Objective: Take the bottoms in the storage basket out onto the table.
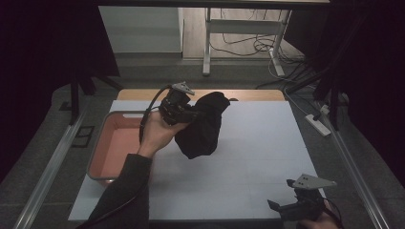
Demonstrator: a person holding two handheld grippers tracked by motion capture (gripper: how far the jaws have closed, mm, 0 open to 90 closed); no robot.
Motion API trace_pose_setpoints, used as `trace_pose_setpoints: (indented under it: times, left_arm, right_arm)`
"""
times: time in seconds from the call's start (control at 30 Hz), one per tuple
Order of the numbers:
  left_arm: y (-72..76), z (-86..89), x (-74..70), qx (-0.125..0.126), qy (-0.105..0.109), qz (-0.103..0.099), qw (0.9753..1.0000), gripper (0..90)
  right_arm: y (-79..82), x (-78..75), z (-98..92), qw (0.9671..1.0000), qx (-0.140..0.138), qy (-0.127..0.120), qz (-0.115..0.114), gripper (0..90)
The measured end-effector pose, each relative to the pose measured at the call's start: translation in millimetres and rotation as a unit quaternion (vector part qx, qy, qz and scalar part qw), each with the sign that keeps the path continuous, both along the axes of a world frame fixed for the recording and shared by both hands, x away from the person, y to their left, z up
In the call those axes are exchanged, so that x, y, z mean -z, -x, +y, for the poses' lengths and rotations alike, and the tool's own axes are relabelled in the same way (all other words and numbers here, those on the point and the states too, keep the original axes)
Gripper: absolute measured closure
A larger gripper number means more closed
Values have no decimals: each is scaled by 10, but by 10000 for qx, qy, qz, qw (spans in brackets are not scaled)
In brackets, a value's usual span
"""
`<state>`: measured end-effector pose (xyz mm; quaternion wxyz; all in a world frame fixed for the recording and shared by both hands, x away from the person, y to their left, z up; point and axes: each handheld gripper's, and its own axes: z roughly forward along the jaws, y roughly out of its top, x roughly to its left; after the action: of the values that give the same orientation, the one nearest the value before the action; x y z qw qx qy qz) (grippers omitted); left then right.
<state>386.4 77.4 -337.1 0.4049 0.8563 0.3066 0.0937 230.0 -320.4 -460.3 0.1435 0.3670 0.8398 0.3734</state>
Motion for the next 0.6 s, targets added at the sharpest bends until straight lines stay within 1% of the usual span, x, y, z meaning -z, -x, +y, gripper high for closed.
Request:
trace_pose_setpoints:
  times: [0.13,0.3,0.6]
  left_arm:
    - [-22,-88,74,41,-43,-10,10000,716]
    - [-35,-181,182,71,-128,-87,9999,714]
    - [-89,-296,417,49,-175,45,9998,713]
  right_arm:
    - [1,-2,-2,10000,-5,2,3,1]
    - [1,-1,-3,10000,-14,-1,1,0]
    - [1,-2,-5,10000,-20,-5,6,0]
